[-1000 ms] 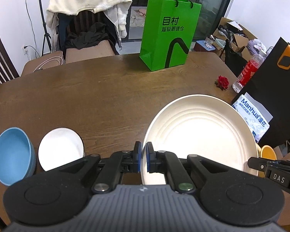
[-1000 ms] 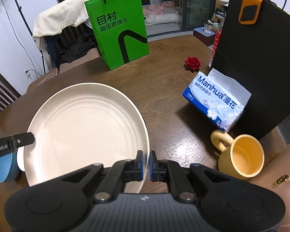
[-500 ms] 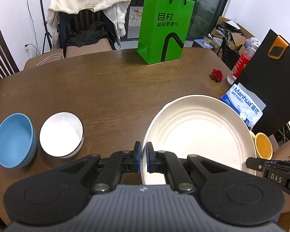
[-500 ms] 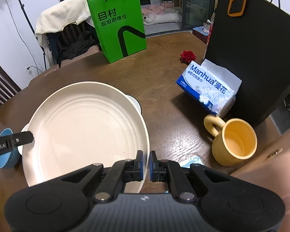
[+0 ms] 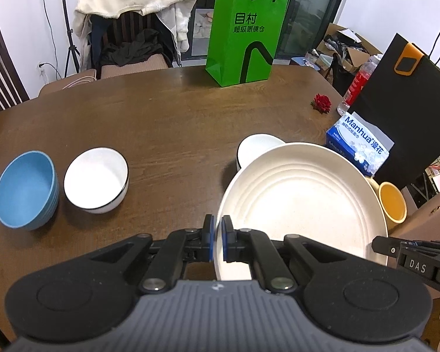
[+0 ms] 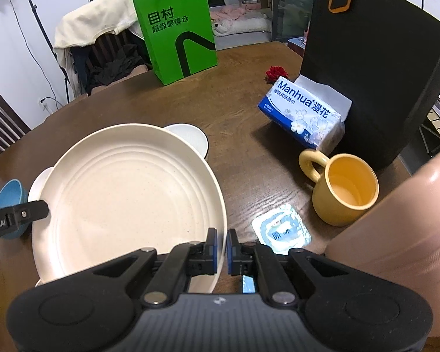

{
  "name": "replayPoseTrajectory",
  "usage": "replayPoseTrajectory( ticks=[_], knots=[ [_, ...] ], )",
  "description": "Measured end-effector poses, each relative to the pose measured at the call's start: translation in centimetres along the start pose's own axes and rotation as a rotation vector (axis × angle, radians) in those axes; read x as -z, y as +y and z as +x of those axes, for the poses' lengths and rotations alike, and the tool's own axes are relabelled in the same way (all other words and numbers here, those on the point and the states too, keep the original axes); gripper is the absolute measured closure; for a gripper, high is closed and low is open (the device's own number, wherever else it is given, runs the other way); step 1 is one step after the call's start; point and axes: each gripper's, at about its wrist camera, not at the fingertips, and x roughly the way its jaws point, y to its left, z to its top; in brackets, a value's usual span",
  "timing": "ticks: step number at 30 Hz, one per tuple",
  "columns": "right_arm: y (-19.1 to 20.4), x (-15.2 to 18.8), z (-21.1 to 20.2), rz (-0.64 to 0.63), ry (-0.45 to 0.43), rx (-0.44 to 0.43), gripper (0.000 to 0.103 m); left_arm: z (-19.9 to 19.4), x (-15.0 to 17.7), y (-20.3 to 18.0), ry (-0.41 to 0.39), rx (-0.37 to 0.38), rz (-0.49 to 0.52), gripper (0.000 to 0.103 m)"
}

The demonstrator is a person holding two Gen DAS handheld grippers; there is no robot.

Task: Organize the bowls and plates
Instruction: 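Carry the held plate with both grippers toward the stacked cream plates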

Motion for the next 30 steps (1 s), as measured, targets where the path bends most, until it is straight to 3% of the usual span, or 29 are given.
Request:
replayPoseTrajectory(
  ticks=[30],
  knots=[
    [0.9, 5.3, -0.6, -0.028, 0.035, -0.012, 0.097, -1.5, 6.1, 2.2, 0.036, -0.004, -0.045, 0.098]
  ],
)
